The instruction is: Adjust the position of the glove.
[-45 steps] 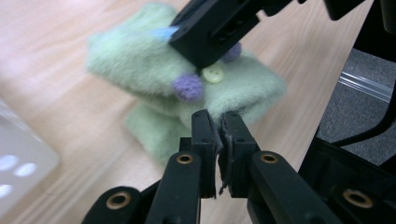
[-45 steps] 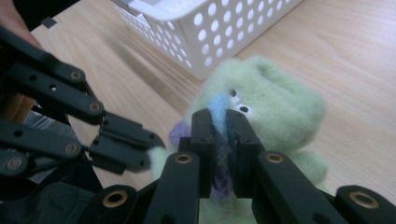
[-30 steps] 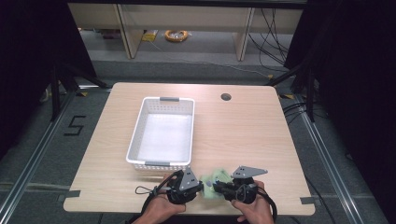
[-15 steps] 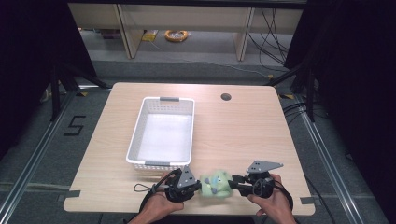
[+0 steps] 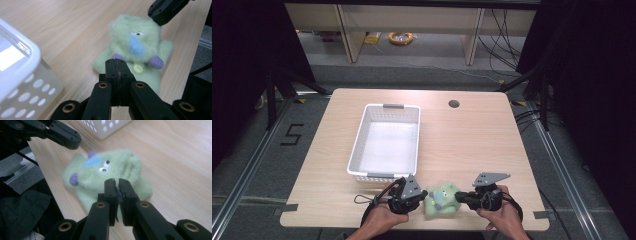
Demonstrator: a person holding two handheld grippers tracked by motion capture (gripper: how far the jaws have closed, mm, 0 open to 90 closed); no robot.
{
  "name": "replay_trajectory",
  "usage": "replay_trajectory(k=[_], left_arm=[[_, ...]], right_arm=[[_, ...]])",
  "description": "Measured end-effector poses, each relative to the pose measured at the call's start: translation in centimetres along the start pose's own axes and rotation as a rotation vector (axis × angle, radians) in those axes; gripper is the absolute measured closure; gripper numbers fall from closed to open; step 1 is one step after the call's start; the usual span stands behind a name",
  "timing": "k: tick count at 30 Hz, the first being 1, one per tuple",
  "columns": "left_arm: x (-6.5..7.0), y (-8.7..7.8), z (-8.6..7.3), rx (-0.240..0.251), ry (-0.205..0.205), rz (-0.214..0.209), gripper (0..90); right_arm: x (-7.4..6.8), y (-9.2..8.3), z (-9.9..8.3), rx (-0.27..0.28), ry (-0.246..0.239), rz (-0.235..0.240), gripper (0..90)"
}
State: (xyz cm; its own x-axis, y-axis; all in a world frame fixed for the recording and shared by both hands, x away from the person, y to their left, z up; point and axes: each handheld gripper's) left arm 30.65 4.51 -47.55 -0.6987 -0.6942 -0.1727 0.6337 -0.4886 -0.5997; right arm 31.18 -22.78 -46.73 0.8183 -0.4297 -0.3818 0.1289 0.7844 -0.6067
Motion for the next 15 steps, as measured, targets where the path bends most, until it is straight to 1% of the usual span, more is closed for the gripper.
replay_trajectory(k=[1,2,3,4,5,6,7,8,9,10,11,12,13,14,15], left_arm=[[-0.3,-0.1,0.3,0.006,0.019,0.011,89.2],[-0.3,-0.1,0.3,0.006,0.019,0.011,89.1],[-0.3,-0.1,0.3,0.003,-0.005,0.002,89.1],[-0.4,0.0,0.3,0.001,-0.005,0.004,89.1],[-0.6,0.0,-0.1,-0.015,-0.027,-0.012,87.5],[-0.6,0.0,-0.1,-0.015,-0.027,-0.012,85.3],[-0.6,-0.1,-0.6,-0.034,-0.091,-0.038,81.4],[-0.6,-0.1,-0.6,-0.034,-0.091,-0.038,78.9],[-0.6,-0.1,-0.8,-0.046,-0.1,-0.054,78.9],[-0.5,-0.2,-1.0,-0.057,-0.116,-0.063,76.4],[0.0,-0.4,-1.3,-0.081,-0.166,-0.096,69.6],[0.0,-0.4,-1.3,-0.081,-0.166,-0.096,67.6],[0.4,-0.4,-1.4,-0.086,-0.181,-0.111,67.6],[0.7,-0.4,-1.4,-0.09,-0.183,-0.109,65.9],[1.1,-0.4,-1.5,-0.102,-0.182,-0.121,63.9]], right_arm=[[-0.2,-0.2,0.1,0.015,-0.02,-0.009,86.2],[-0.2,-0.2,0.1,0.015,-0.02,-0.009,86.2],[-0.6,-0.5,0.1,0.019,0.004,-0.015,86.2],[-0.9,-0.6,0.0,0.028,0.025,-0.013,86.2],[-0.8,-0.5,-0.2,0.032,0.053,-0.025,86.1],[-0.8,-0.5,-0.2,0.032,0.053,-0.025,86.1],[-0.3,-0.3,-0.4,0.028,0.054,-0.033,86.1],[-0.3,-0.3,-0.4,0.028,0.054,-0.033,86.1],[0.0,-0.1,-0.5,0.027,0.056,-0.025,86.0],[0.1,-0.1,-0.6,0.03,0.053,-0.037,86.0],[0.1,-0.1,-0.6,0.029,0.062,-0.033,85.9],[0.1,-0.1,-0.6,0.029,0.062,-0.033,85.9],[0.2,0.0,-0.6,0.034,0.064,-0.021,85.9],[0.0,-0.1,-0.6,0.029,0.07,-0.036,85.8],[0.0,-0.1,-0.6,0.033,0.076,-0.035,85.8]])
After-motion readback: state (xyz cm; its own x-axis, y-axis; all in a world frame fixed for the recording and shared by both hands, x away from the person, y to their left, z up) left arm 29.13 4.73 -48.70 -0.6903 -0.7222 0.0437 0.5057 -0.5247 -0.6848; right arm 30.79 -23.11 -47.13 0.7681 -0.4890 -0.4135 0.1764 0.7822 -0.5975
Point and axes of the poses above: each handheld gripper's, and its own axes: y roughly forward along the jaws, z roughly out of its top, x roughly to its right, and after that the axes turned 14 degrees about z, right-handed
